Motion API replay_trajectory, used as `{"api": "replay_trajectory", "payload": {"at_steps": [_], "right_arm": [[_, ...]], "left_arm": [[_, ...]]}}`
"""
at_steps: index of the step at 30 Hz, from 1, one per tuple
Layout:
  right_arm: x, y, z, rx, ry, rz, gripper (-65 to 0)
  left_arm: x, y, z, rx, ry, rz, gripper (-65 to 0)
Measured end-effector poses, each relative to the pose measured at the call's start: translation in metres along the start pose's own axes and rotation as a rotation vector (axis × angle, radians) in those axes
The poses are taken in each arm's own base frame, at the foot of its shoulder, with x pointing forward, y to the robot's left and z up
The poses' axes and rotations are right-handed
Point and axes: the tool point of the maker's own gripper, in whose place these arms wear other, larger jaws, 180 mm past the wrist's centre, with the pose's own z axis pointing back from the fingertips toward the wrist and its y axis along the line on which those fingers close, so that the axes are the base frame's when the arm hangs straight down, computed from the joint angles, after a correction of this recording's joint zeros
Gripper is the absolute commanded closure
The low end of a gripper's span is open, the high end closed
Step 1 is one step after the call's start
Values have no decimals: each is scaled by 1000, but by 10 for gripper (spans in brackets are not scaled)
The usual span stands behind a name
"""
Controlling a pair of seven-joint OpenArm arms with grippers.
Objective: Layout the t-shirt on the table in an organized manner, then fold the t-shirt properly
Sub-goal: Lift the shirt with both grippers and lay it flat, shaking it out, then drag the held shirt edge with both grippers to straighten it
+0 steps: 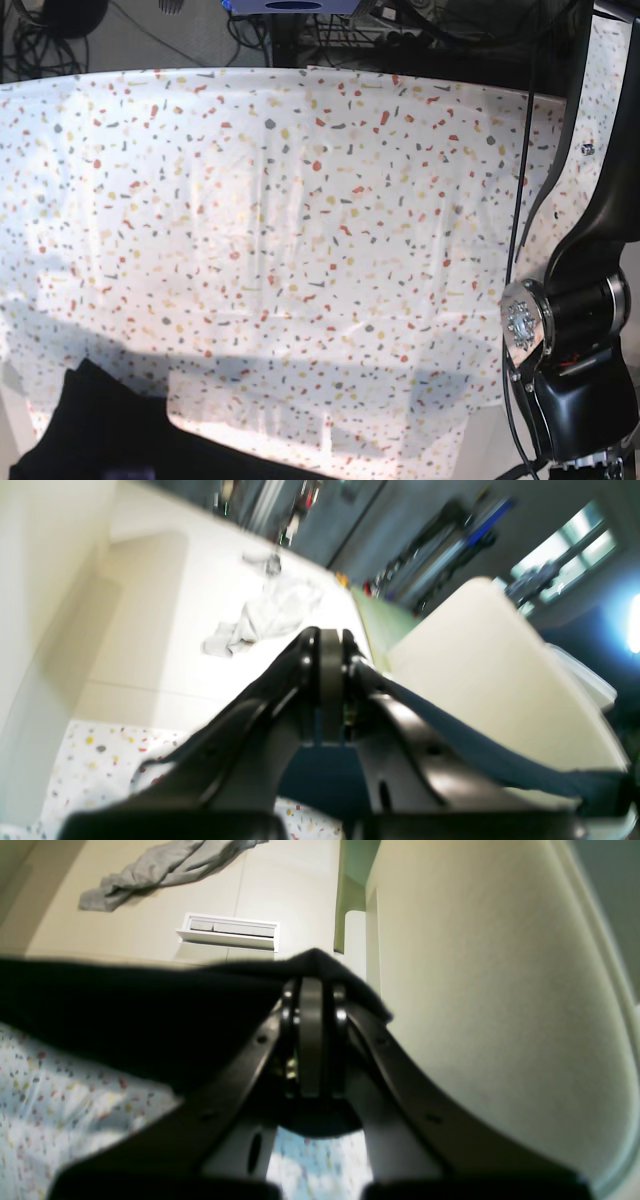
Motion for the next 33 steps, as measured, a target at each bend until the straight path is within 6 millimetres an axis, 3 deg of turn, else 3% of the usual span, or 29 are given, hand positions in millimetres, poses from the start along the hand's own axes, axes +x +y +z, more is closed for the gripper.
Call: {"api": "replay_trajectory", "payload": {"at_steps": [4,7,10,13,15,19,23,25,28,33], "right_arm": [[-32,7,18,-35,46,62,0],[-96,14,31,-57,146,80,0],[-165,30,49,-49,213,44,0],[-269,53,72,-29,385,-16,0],[-331,80,82,31,468,-63,0],[-424,120,98,112,574,-152,0],[-475,128,109,117,646,-224,0],[-490,128,120,115,679,-227,0],[-504,129,135,114,714,-216,0],[-506,135,162,101,706,-211,0]], "left_arm": [[-40,31,30,32,69,31,0],[-85,54,63,70,132,8,0],[-135,84,106,137,160,-30,0],[-216,136,165,259,321,-17,0],[-254,170,205,364,391,15,0],[-302,209,255,479,468,55,0],[-351,230,297,551,563,99,0],[-364,237,316,583,600,102,0],[-369,243,330,607,608,105,0],[-380,248,354,637,653,99,0]]}}
